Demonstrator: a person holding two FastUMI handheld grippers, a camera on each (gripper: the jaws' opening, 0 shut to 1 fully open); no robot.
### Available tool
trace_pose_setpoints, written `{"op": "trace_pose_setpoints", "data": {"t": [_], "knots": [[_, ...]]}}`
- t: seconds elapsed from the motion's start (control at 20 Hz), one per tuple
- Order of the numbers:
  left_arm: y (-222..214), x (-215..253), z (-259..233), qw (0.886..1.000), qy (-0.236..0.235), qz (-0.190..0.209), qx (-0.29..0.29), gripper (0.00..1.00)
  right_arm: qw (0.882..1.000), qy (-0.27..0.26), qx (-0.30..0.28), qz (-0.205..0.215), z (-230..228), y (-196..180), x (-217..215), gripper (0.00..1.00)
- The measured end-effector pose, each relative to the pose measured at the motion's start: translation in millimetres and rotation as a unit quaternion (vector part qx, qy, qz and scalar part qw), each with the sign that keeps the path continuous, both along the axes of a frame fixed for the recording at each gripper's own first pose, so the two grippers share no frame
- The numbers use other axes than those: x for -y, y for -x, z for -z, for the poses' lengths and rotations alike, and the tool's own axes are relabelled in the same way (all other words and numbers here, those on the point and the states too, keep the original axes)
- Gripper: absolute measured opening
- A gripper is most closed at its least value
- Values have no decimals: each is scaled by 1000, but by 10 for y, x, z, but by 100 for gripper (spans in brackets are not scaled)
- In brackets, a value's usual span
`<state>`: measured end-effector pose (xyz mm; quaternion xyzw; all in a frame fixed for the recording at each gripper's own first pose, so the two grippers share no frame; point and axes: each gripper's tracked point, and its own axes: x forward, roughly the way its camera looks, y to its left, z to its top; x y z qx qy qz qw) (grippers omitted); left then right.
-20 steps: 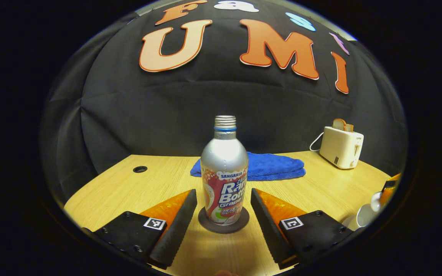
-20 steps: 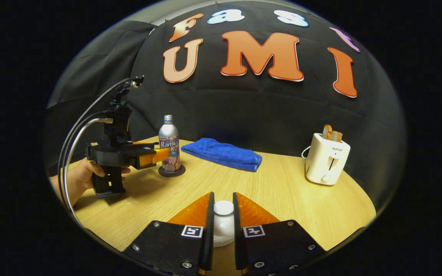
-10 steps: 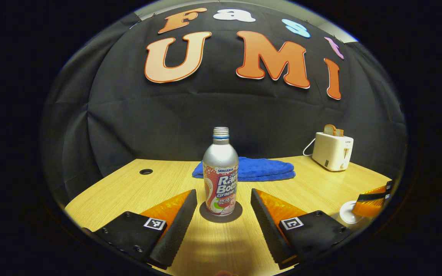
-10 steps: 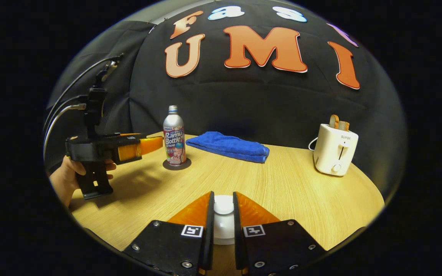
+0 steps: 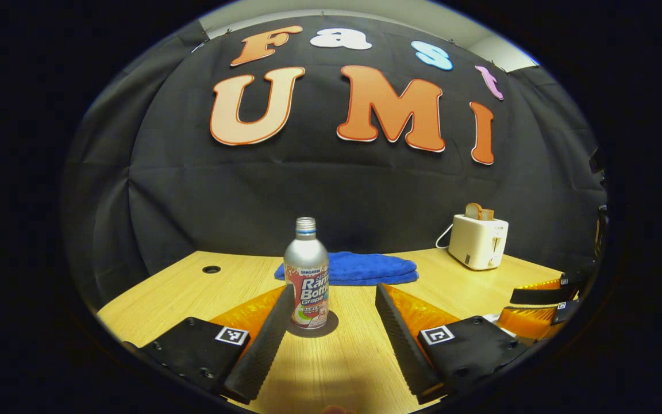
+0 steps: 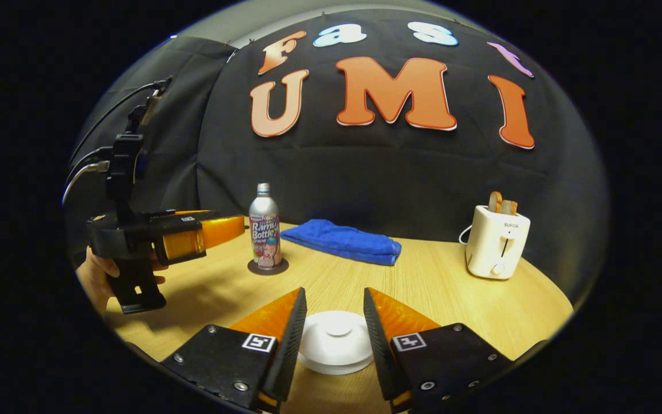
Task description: Open the teacup lid with one hand, grasp the water bottle and pour water into the teacup with the other hand; after pouring, place the water bottle on the coaster and then close the teacup lid.
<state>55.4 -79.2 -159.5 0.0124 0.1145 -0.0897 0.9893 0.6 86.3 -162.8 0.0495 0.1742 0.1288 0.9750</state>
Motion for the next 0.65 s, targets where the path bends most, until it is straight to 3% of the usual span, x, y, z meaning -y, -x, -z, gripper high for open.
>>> {"op": "trace_pose_setpoints", "data": {"t": [0.25,0.3,0.35,0.45,0.65], "knots": [[203,-59,-405,999,-1,-16,37,89,998,-8,56,36,-515,-59,205,77],[234,-84,-483,999,-5,-20,46,93,997,-11,66,41,-627,-61,231,79],[271,-80,-570,998,-7,-21,53,97,996,-9,77,47,-718,-49,276,80],[351,-116,-711,997,-11,-28,65,92,993,0,99,56,-893,-20,346,80],[533,-165,-933,996,-3,-41,80,93,988,19,131,74,-1191,70,483,80]]}}
